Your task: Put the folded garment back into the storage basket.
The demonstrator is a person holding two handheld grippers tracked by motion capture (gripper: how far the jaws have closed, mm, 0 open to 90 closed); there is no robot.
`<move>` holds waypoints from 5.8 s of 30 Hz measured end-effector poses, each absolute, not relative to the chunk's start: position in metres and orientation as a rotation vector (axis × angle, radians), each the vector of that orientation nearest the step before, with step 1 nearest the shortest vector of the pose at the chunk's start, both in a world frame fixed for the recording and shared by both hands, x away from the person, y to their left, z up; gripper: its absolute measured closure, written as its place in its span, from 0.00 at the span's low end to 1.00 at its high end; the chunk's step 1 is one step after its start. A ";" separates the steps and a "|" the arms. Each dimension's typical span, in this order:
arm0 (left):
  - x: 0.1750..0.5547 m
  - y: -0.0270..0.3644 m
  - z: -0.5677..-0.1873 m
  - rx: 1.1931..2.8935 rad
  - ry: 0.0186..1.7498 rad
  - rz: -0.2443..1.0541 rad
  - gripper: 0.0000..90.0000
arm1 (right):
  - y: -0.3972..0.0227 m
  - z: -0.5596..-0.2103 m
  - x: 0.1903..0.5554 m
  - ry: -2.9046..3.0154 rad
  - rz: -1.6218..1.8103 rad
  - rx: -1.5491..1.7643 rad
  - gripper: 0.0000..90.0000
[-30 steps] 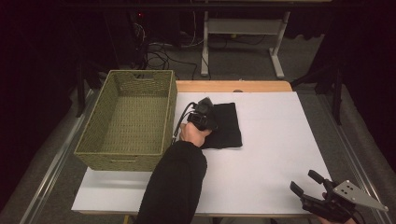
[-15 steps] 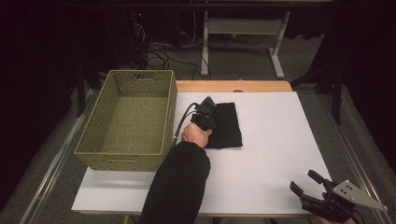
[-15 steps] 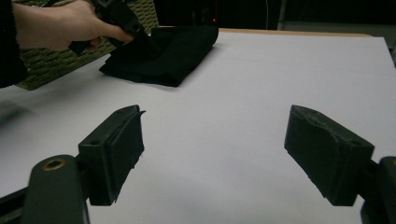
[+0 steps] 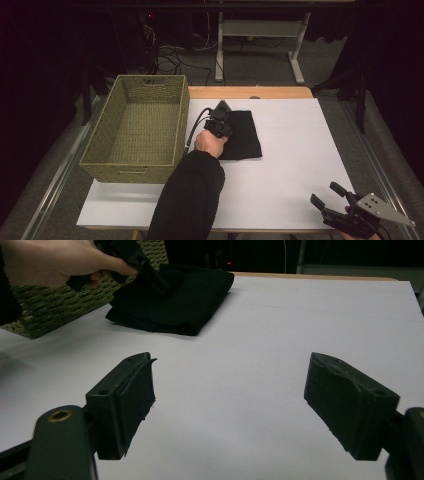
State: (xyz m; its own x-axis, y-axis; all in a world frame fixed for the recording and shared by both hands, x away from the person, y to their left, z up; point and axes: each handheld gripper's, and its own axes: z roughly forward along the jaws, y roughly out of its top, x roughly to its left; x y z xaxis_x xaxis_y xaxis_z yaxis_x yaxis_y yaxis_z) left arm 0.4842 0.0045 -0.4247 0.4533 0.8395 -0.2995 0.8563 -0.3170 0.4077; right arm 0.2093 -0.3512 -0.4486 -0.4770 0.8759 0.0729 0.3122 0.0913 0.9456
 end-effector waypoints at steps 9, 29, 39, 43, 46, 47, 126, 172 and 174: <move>0.475 0.002 -0.400 2.188 1.331 -0.016 0.80 | -0.351 -0.449 0.209 1.848 1.384 1.162 0.23; 0.454 0.014 -0.358 2.225 1.185 0.022 0.80 | -0.351 -0.448 0.209 1.852 1.382 1.148 0.23; 0.444 0.030 -0.346 2.243 1.151 0.075 0.80 | -0.350 -0.448 0.211 1.838 1.368 1.152 0.23; 0.441 0.039 -0.341 2.229 1.145 0.071 0.80 | -0.348 -0.448 0.212 1.843 1.361 1.144 0.23; 0.438 0.042 -0.339 2.219 1.141 0.067 0.80 | -0.348 -0.448 0.212 1.843 1.360 1.144 0.23; 0.436 0.044 -0.339 2.211 1.138 0.066 0.80 | -0.348 -0.448 0.211 1.841 1.360 1.146 0.23; 0.398 0.165 -0.302 2.035 1.160 0.060 0.80 | -0.349 -0.448 0.215 1.840 1.318 1.144 0.23; 0.376 0.248 -0.295 1.916 1.260 0.175 0.80 | -0.348 -0.448 0.215 1.840 1.315 1.140 0.23; 0.376 0.250 -0.296 1.914 1.263 0.176 0.80 | -0.348 -0.448 0.215 1.842 1.314 1.139 0.23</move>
State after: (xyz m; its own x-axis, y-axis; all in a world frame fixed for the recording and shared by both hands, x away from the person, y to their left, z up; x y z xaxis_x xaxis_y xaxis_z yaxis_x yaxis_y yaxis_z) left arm 0.3762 0.2496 -0.2959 0.4877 0.8186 -0.3033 0.7046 -0.1640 0.6904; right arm 0.2154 -0.3478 -0.4482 -0.4523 0.8918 0.0087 0.2986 0.1422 0.9437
